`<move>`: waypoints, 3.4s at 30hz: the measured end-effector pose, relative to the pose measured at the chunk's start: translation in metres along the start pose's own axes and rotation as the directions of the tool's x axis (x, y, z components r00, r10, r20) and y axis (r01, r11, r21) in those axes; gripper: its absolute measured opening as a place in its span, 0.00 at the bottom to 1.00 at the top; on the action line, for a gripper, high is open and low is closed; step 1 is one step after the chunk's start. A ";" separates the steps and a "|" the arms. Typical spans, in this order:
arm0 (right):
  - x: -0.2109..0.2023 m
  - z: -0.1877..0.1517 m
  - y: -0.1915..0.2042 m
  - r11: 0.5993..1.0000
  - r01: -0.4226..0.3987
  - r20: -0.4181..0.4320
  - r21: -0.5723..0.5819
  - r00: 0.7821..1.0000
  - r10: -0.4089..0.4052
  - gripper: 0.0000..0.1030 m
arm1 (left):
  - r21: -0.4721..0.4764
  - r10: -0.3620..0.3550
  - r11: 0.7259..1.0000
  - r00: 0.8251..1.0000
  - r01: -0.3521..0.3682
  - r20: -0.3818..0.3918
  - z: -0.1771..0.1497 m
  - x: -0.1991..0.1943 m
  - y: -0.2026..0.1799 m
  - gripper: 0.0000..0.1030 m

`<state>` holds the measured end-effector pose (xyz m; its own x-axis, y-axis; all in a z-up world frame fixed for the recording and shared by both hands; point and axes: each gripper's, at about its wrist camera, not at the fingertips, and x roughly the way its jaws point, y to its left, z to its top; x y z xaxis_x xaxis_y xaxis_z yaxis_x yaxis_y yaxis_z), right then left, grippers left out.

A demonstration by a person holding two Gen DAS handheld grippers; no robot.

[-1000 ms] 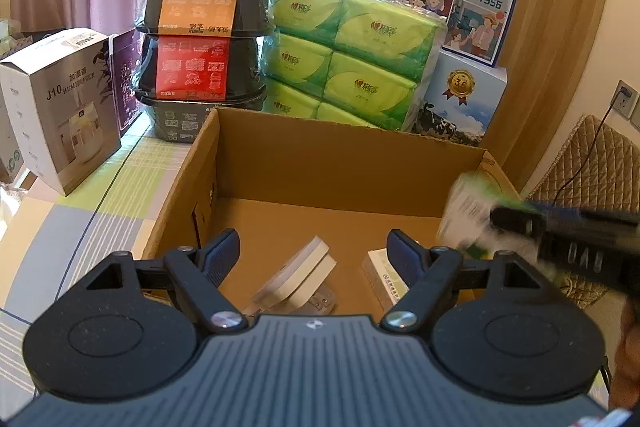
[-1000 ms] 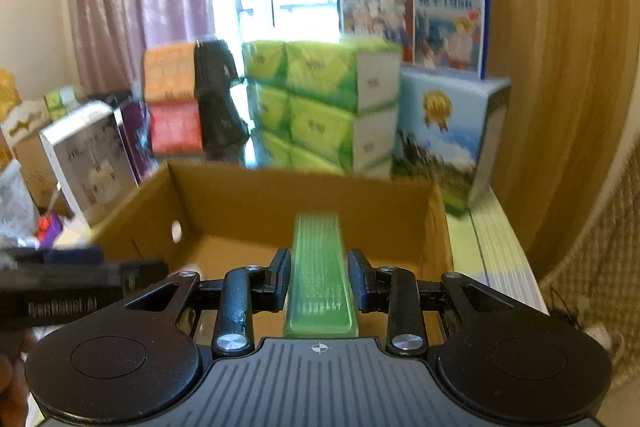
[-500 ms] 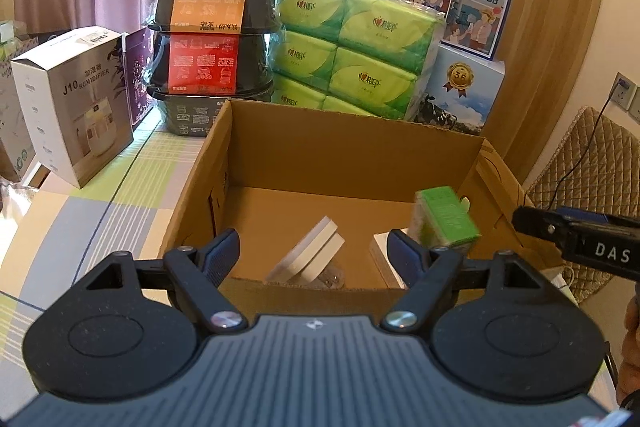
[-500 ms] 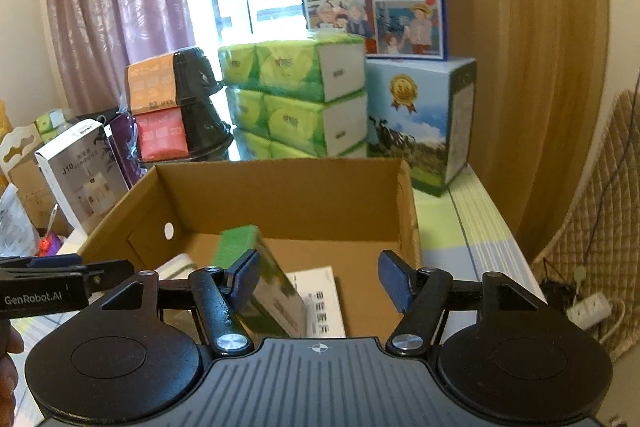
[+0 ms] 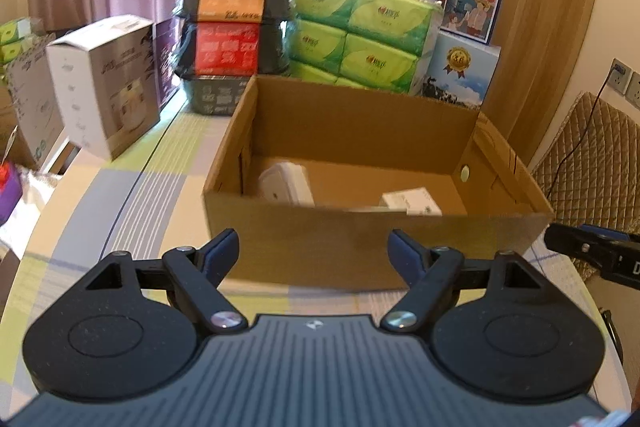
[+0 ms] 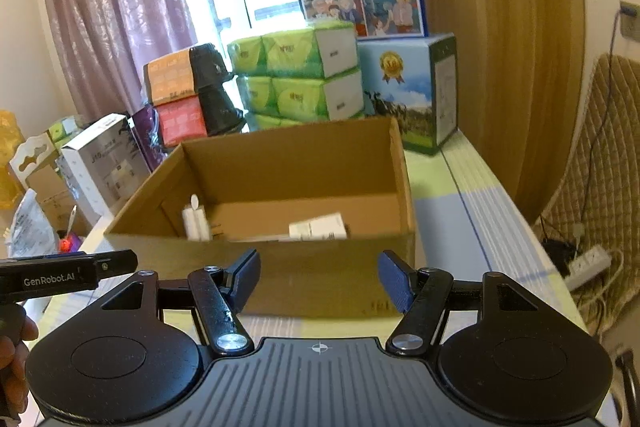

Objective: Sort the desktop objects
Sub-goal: 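Move both tools back toward the remaining items on the table, then grasp the red wrapped packet with the right gripper while the left approaches the clear bag, then grasp the clear plastic bag of metal hooks with the left gripper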

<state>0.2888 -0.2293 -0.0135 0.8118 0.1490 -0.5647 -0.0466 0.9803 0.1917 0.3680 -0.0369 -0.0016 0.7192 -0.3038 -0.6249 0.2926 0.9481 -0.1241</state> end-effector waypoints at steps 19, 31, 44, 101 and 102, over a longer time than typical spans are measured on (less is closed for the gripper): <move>-0.070 -0.093 0.010 0.998 -0.059 -0.034 0.024 0.998 0.059 0.73 | 0.005 -0.002 1.000 0.998 0.003 -0.062 -0.069 -0.059 0.015 0.79; -0.067 -0.135 0.017 0.991 -0.105 -0.092 -0.080 0.991 0.098 0.77 | 0.031 -0.029 0.999 0.993 0.032 -0.112 -0.095 -0.062 0.025 0.83; -0.048 -0.155 0.034 0.982 -0.115 -0.184 -0.151 0.979 0.086 0.77 | 0.022 -0.026 0.999 0.989 0.030 -0.144 -0.098 -0.044 0.019 0.84; -0.040 -0.134 0.017 0.983 0.072 -0.082 -0.171 0.993 -0.087 0.36 | 0.059 -0.041 0.997 0.980 0.053 -0.193 -0.102 -0.017 -0.005 0.85; -0.040 -0.129 0.017 0.983 0.067 -0.077 -0.171 0.994 -0.081 0.36 | 0.060 -0.045 0.997 0.980 0.057 -0.193 -0.102 -0.016 -0.006 0.85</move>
<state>0.1805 -0.2014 -0.0914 0.7656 0.0784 -0.6386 -0.0906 0.9958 0.0136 0.2903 -0.0285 -0.0692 0.5702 -0.3219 -0.7558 0.3704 0.9220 -0.1133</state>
